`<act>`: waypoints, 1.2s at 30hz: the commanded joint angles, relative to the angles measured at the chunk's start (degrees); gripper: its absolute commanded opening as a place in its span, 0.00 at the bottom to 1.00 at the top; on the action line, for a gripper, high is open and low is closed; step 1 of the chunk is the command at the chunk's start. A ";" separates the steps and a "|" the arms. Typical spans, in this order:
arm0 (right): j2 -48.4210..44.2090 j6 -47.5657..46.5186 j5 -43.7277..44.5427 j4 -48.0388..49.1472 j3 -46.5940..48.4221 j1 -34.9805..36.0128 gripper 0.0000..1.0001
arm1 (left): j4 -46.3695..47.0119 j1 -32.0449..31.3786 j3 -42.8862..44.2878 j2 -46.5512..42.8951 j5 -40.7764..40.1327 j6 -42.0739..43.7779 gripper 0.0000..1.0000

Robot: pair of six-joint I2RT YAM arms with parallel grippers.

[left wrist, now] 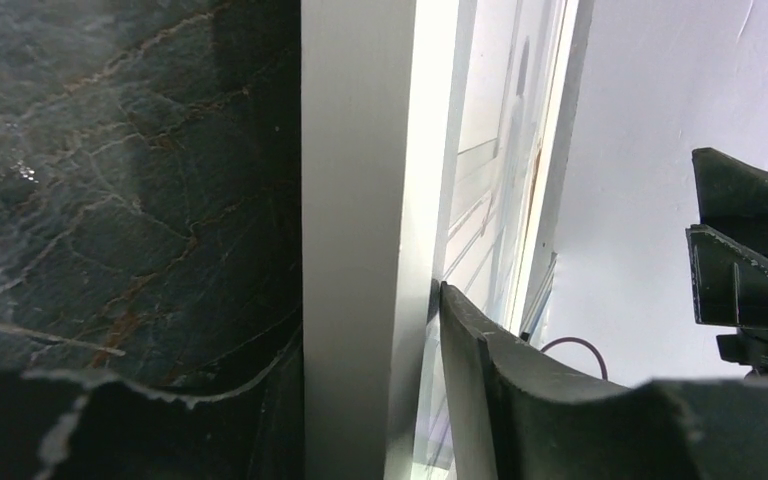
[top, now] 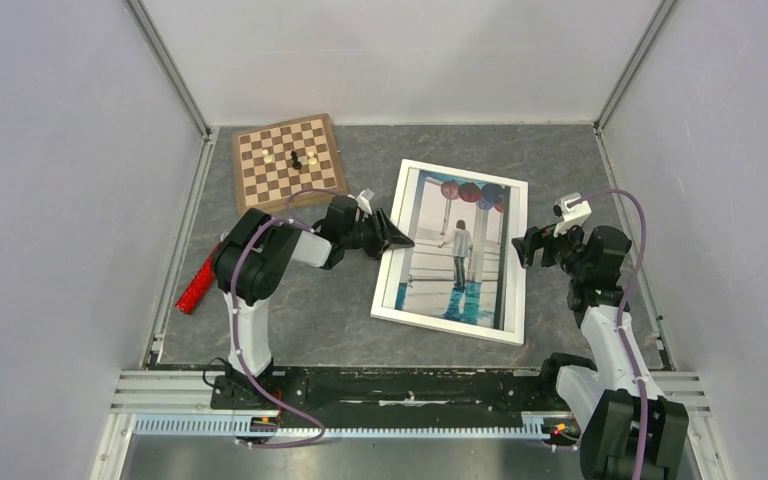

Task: Put the photo into the frame
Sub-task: Turn over the photo frame at the center of the board.

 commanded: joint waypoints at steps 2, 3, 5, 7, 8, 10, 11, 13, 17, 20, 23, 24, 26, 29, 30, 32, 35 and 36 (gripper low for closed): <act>-0.11 -1.21 -0.59 1.36 0.20 0.19 0.87 | -8.41 -0.13 -0.27 2.20 -5.99 4.29 0.55; -0.18 -1.29 -0.60 1.22 0.15 0.22 0.87 | -8.81 -0.13 -0.16 2.33 -5.92 4.44 0.56; -0.29 -1.40 -0.52 1.13 0.13 0.15 0.87 | -9.60 -0.13 -0.14 2.19 -6.21 4.61 0.63; -0.20 -1.58 -0.57 1.01 0.15 0.15 0.87 | -10.58 -0.09 -0.05 1.79 -6.54 4.86 0.73; -0.22 -1.58 -0.63 0.92 0.13 0.19 0.87 | -11.35 -0.14 0.03 1.55 -6.91 5.01 0.75; -0.20 -1.58 -0.73 0.91 0.16 0.18 0.87 | -12.61 -0.13 -0.11 0.58 -7.92 5.38 0.78; -0.26 -1.58 -0.69 0.81 0.14 0.15 0.87 | -13.77 -0.13 -0.14 -0.08 -8.74 5.64 0.78; -0.37 -1.67 -0.69 0.70 0.22 0.17 0.87 | -15.76 -0.14 -0.48 -1.63 -10.56 6.06 0.79; -0.57 -1.92 -0.35 0.54 0.22 0.17 0.87 | -22.05 -0.13 -0.04 -5.00 -15.09 7.60 0.80; -0.16 -2.28 0.25 -0.13 0.40 0.19 0.87 | -25.95 -0.13 0.18 -6.97 -17.77 8.43 0.81; 0.03 -2.59 0.79 -0.51 0.40 0.15 0.87 | -28.35 -0.13 0.47 -8.43 -19.14 9.33 0.82; 0.05 -2.76 1.17 -0.58 0.40 0.16 0.87 | -28.84 -0.13 0.48 -9.24 -19.95 9.68 0.82; 0.13 -3.13 1.91 -1.10 0.40 0.14 0.87 | -30.22 -0.13 0.56 -10.58 -21.34 10.45 0.82; 0.22 -3.49 3.24 -1.50 0.49 0.19 0.87 | -31.90 -0.22 0.65 -13.04 -22.79 11.73 0.82; 0.38 -3.64 3.61 -1.69 0.57 0.18 0.87 | -32.37 -0.22 0.78 -14.12 -23.07 12.31 0.82; 0.57 -3.69 4.95 -1.93 0.77 0.19 0.87 | -32.45 -0.31 1.00 -16.47 -24.14 13.82 0.83; 1.58 -3.99 7.72 -3.04 1.57 0.16 0.88 | -35.11 -0.40 1.84 -19.82 -25.13 16.48 0.83; 1.99 -4.04 8.74 -3.34 1.78 0.22 0.88 | -36.18 -0.40 2.39 -20.66 -25.71 17.69 0.83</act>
